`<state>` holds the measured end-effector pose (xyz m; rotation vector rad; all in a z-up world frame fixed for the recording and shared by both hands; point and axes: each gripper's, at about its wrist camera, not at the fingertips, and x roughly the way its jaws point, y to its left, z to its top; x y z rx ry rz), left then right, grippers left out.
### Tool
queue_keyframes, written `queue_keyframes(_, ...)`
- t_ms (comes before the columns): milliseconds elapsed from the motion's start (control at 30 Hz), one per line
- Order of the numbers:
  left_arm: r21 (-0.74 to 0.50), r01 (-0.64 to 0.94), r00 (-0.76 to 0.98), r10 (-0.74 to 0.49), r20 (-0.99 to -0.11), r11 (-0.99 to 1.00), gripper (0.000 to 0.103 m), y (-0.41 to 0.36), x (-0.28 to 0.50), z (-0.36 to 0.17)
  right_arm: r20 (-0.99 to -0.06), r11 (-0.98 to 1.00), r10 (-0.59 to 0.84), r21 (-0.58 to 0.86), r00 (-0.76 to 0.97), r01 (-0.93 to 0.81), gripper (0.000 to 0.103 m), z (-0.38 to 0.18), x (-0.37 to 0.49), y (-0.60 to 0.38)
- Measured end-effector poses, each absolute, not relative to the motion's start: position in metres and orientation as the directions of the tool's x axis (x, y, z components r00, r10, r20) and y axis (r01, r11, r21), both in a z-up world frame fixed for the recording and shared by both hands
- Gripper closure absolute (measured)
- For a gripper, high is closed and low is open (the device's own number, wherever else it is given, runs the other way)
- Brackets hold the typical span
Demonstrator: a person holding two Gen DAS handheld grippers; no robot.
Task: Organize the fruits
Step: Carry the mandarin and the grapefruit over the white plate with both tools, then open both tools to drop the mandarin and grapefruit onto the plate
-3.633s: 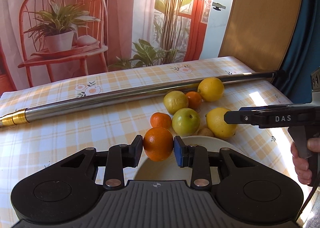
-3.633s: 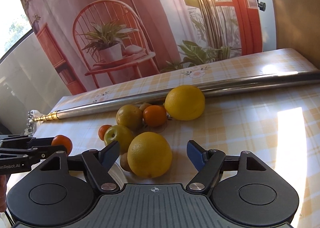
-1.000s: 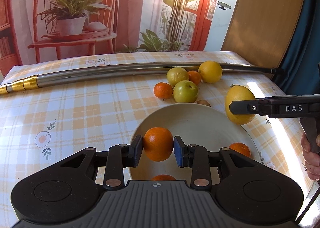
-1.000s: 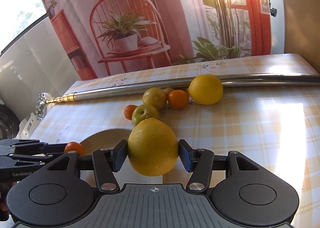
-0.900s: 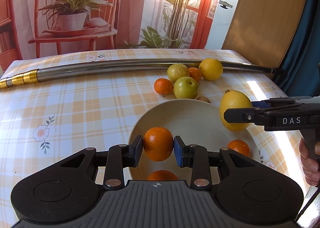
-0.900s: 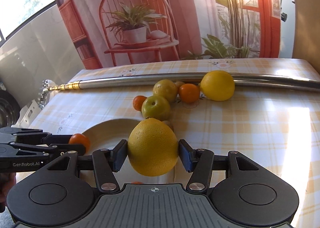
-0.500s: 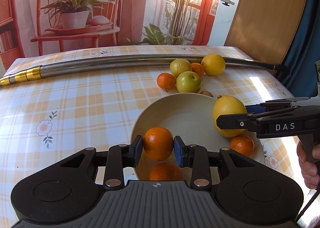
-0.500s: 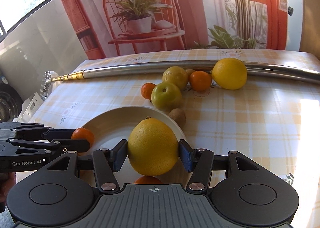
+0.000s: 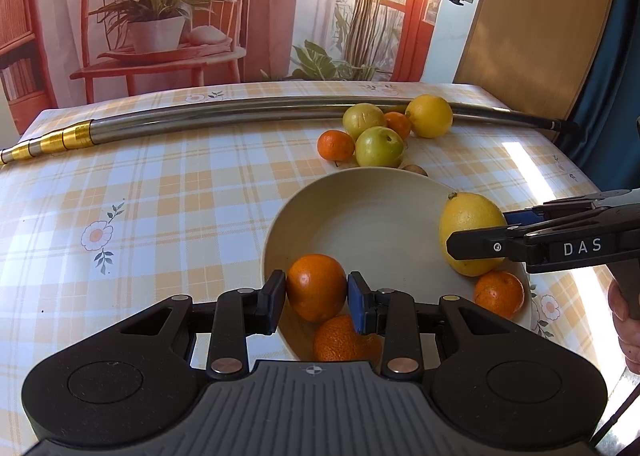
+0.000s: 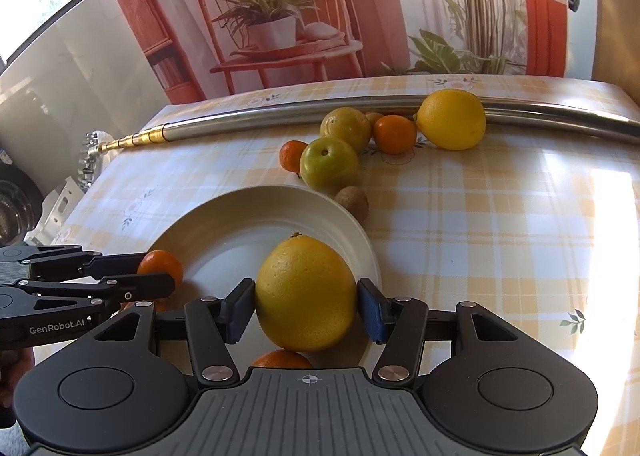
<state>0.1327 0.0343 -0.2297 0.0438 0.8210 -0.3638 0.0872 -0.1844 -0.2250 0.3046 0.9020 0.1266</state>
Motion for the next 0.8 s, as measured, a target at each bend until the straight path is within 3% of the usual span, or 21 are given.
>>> queue_keyframes(567, -0.115, 0.315, 0.637, -0.299, -0.711, 0.942, 0.066, 0.034, 0.124, -0.23, -0.735, 0.948, 0.233, 0.319, 0.637, 0.021, 0.051, -0.225, 0.075, -0.182)
queue_keyframes(800, -0.152, 0.305, 0.649, -0.322, -0.689, 0.94, 0.051, 0.037, 0.123, -0.227, -0.719, 0.95, 0.221, 0.312, 0.658, 0.022, 0.051, -0.22, 0.072, -0.184)
